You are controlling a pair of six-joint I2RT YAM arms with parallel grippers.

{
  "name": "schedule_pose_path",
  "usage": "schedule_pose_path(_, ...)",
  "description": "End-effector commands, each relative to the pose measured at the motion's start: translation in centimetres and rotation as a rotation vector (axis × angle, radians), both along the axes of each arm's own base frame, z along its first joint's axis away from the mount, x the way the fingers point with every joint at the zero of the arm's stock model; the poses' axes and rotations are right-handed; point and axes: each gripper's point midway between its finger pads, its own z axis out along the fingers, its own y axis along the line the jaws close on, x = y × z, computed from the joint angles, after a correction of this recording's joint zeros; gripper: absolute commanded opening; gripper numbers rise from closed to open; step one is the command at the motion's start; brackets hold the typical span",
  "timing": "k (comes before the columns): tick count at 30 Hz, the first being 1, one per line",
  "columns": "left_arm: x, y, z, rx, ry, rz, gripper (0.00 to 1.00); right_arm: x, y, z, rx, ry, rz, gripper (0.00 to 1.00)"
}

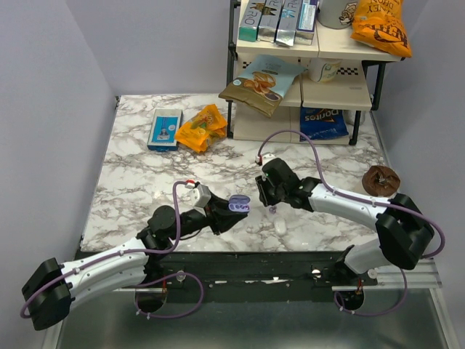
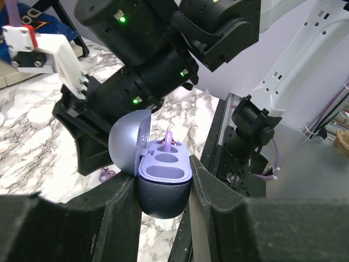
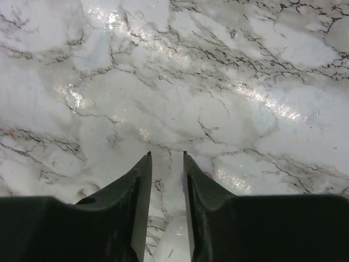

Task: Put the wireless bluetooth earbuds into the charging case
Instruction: Pick up the earbud from the center of the board.

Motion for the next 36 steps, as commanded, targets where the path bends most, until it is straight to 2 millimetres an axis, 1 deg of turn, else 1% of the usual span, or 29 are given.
schedule_pose_path(1, 0.1, 0.5, 0.3, -0.016, -0.008, 0.03, 0.0, 0.5, 0.3, -0.1, -0.002, 0.027, -0.048, 0.43)
schedule_pose_path(2, 0.1, 0.6, 0.4, -0.019, -0.012, 0.03, 0.0, 0.1, 0.2, -0.3, 0.014, 0.054, -0.074, 0.43)
schedule_pose_path(3, 0.1, 0.7, 0.3, -0.019, -0.009, 0.037, 0.0, -0.2, 0.3, -0.4, 0.026, 0.072, -0.086, 0.39)
schedule_pose_path(5, 0.2, 0.8, 0.4, -0.028, -0.013, 0.046, 0.0, -0.8, 0.5, -0.7, 0.054, 0.119, -0.12, 0.36)
schedule_pose_path(6, 0.2, 0.9, 0.2, -0.027, -0.011, 0.051, 0.0, -1.2, 0.4, -1.1, 0.057, 0.137, -0.132, 0.36)
schedule_pose_path(12, 0.0, 0.9, 0.3, -0.033, -0.011, 0.039, 0.0, -1.8, 0.3, -2.1, 0.085, 0.176, -0.178, 0.32)
schedule_pose_path(16, -0.2, 0.9, 0.3, -0.033, -0.013, 0.035, 0.0, -2.6, 0.0, -3.2, 0.079, 0.215, -0.198, 0.32)
schedule_pose_path(20, -0.3, 1.0, 0.3, -0.038, -0.013, 0.036, 0.0, -2.9, -0.6, -3.6, 0.085, 0.22, -0.23, 0.34)
schedule_pose_path(27, -0.4, 0.8, 0.2, -0.035, -0.012, 0.029, 0.0, -3.2, -1.6, -3.7, 0.078, 0.209, -0.257, 0.41)
schedule_pose_path(36, -0.5, 0.5, 0.3, -0.033, -0.013, 0.023, 0.0, -2.8, -2.0, -2.5, 0.094, 0.166, -0.271, 0.45)
